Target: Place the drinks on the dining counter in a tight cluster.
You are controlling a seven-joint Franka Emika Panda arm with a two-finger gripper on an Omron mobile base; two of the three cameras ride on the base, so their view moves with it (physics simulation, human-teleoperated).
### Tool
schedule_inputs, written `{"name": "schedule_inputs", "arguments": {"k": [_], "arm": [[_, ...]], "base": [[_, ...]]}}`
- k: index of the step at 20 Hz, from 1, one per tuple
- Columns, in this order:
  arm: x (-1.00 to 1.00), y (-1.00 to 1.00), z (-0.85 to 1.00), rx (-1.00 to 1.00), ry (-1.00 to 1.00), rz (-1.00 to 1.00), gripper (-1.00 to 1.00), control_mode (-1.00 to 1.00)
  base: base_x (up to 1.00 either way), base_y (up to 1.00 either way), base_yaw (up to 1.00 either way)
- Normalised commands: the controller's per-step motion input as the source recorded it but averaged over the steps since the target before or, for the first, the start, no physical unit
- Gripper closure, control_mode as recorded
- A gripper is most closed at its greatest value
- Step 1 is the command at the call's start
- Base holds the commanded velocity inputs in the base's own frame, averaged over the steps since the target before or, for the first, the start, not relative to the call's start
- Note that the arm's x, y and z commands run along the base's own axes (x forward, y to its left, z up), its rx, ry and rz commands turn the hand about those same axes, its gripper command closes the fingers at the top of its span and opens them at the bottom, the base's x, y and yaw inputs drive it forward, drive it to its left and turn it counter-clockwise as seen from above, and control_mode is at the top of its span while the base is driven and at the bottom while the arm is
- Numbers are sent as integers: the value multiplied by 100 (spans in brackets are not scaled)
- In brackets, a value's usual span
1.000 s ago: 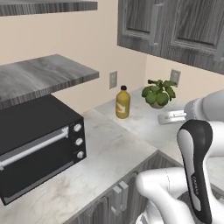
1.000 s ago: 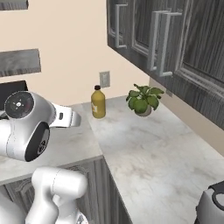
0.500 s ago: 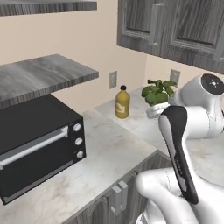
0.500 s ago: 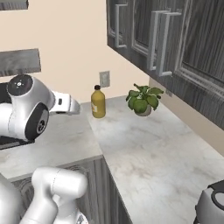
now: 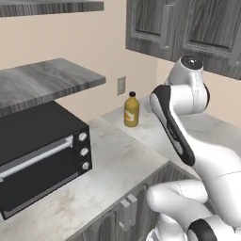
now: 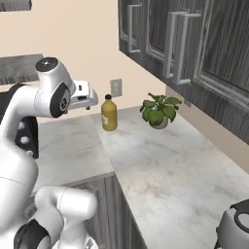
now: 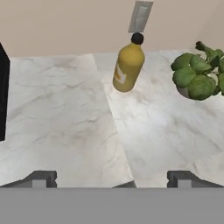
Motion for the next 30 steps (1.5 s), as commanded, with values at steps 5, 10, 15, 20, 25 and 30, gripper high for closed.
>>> {"name": "schedule_inputs", "arguments": {"k": [5, 10, 15, 20, 25, 30], "arm": [[100, 0, -40, 0, 1, 7, -100, -100], [98, 0, -3, 0, 4, -3, -100, -100], [77, 0, 5, 0, 5, -17, -100, -100], [38, 0, 0, 3, 10, -8, -100, -100], [42, 0, -16, 5, 15, 0, -100, -100], [46, -1, -35, 11, 6, 2, -100, -100]], "base": [[0, 0, 0], [0, 0, 0], [0, 0, 0], [0, 0, 0], [0, 0, 0], [0, 0, 0]]}}
